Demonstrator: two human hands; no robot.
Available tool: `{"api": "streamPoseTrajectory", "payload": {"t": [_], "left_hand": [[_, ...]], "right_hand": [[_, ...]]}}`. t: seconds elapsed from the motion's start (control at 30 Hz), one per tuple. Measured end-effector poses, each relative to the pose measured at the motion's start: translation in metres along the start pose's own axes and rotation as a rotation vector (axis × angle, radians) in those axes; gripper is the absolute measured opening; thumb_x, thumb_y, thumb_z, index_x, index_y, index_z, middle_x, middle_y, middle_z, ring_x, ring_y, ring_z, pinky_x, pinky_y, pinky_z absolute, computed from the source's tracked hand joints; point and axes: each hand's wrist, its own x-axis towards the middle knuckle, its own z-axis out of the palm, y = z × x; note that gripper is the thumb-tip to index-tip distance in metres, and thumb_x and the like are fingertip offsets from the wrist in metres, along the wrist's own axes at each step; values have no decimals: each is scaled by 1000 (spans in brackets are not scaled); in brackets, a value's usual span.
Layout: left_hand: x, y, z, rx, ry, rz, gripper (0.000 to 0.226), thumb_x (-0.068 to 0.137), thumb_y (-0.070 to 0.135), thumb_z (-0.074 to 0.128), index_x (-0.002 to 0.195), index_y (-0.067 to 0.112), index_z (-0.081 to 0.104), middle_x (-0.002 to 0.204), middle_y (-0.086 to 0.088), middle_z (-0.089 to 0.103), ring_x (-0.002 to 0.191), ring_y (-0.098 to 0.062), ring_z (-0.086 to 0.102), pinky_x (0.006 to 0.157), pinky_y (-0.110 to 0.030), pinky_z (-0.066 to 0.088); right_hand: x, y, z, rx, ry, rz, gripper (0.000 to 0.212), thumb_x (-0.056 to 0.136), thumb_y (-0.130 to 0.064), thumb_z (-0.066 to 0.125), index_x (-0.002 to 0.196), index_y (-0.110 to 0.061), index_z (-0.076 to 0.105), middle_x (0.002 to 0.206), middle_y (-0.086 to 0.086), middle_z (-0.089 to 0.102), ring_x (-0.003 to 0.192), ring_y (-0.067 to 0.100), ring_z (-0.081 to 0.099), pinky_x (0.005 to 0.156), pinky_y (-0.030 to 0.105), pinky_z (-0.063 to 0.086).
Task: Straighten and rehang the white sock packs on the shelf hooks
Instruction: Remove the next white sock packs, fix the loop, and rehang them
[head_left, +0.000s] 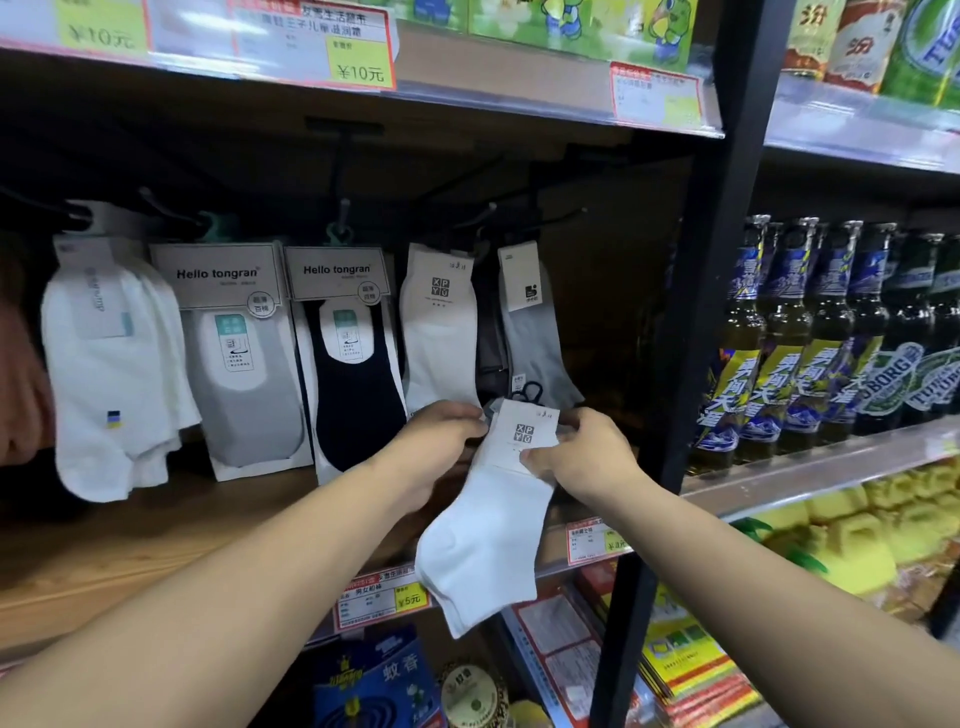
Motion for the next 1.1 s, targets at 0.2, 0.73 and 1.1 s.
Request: {"api": "streamPoseTrajectory", "payload": {"t": [0.2,0.73,1.1], "left_hand": [[-13,-2,-12,-176,-58,13,24,90,3,55,106,-1,72,98,-13,75,70,-16,72,55,-18,53],[-51,35,-53,-275,74,152,62,87,27,67,142,13,44,124,-2,68,114,-20,62,107,-45,40],[-82,76,-66,-284,163,303,18,91,21,62,106,15,70,102,-5,78,96,-20,73,87,-35,54]], "right_hand": [[-9,2,-1,256,-24,-76,43,81,-11,81,120,-16,64,118,5,77,96,24,77,78,45,65],[-39,-49,-24,615,-191,-234,31,90,-4,67,120,-13,63,117,10,76,102,27,75,90,45,61],[-40,-67,-46,685,-174,-249,29,91,-12,67,119,-19,65,113,9,78,101,32,75,95,53,57]]}}
